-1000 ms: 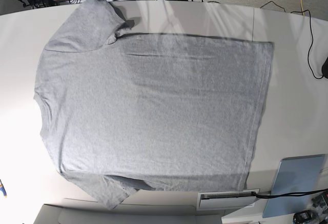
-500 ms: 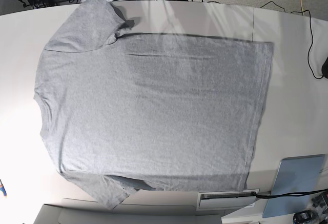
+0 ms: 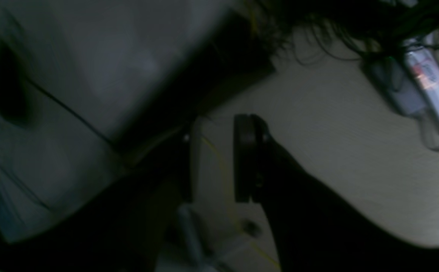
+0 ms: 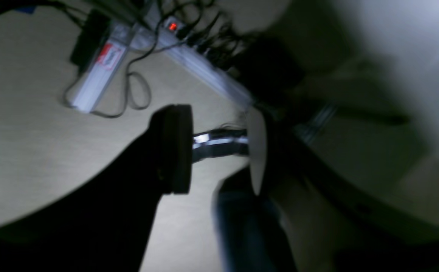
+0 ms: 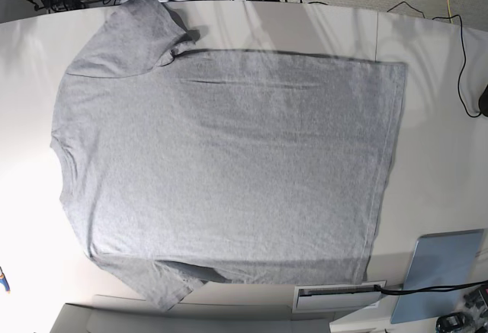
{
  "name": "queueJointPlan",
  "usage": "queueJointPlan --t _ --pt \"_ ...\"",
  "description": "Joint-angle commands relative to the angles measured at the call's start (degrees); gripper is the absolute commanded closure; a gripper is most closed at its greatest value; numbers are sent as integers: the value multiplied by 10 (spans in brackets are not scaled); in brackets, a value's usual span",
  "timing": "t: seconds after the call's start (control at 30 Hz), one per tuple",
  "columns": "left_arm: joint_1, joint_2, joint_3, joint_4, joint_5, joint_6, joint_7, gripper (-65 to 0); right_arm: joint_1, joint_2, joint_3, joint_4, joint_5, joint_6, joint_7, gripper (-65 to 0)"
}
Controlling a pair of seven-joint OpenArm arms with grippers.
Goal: Fold the T-shirt properly
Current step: 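Move both grippers down to the shirt's shoulder corners and grasp them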
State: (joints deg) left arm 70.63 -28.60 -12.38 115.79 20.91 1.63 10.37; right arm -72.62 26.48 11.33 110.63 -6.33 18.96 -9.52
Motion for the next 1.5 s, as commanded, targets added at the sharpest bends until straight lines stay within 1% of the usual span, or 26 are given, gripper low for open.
queueJointPlan --t 0.0,0.07,0.13,0.2,0.23,0.3,0.37,0.43,0.5,0.63,0.7,0.77,0.87,0.97,1.03,1.1,1.17,1.23,1.33,1.47 --pt "8 -14 -2 21 14 5 -7 -167 -14 2 9 24 -7 -7 0 -236" --pt "4 -36 -2 47 40 3 -7 -167 -18 2 20 59 -24 -9 -21 -236" --pt "-7 -56 -2 67 57 -2 0 -167 -18 2 33 93 -28 -9 -44 -236" --pt "-29 -74 -2 75 75 -17 17 -167 -18 2 48 126 -28 -8 -59 -236" --pt "-44 -82 -2 75 85 -32 25 -167 -18 2 56 141 -28 -8 -63 -236" --pt "-79 -92 -2 75 91 -78 37 -173 -18 2 74 171 -32 -8 -71 -236" --pt "-118 -95 -2 75 91 -136 38 -203 -18 2 86 197 -61 -8 -81 -236" --pt "-154 -95 -2 74 91 -182 36 -233 -18 2 90 216 -96 -8 -90 -236" --pt "-188 -95 -2 66 87 -207 31 -250 -18 2 90 228 -118 -8 -97 -236" --pt "-233 -95 -1 32 69 -258 2 -250 -18 2 90 232 -118 -8 -100 -241" --pt "-247 -95 -1 10 67 -275 -25 -250 -18 2 90 232 -118 -8 -100 -302" --pt "-263 -95 -1 -10 68 -280 -45 -250 -15 2 90 232 -119 -8 -101 -359" --pt "-288 -96 -1 -27 67 -303 -49 -250 -10 2 90 232 -149 -9 -98 -365" --pt "-312 -99 5 -44 59 -312 -49 -250 2 2 90 232 -165 -8 -100 -365" --pt "-326 -108 28 -58 59 -312 -48 -250 8 2 90 232 -169 -9 -99 -365" --pt "-342 -118 59 -80 64 -295 -43 -250 12 2 90 231 -169 -8 -101 -365" --pt "-360 -129 90 -104 79 -268 -21 -250 12 2 90 231 -172 -9 -101 -365" --pt "-379 -139 117 -130 81 -252 -7 -250 12 2 90 231 -179 -9 -101 -365" --pt "-406 -144 145 -169 81 -242 -7 -250 12 2 90 231 -193 -9 -100 -365" --pt "-436 -145 151 -206 81 -235 -7 -250 13 2 90 231 -193 -9 -99 -365"
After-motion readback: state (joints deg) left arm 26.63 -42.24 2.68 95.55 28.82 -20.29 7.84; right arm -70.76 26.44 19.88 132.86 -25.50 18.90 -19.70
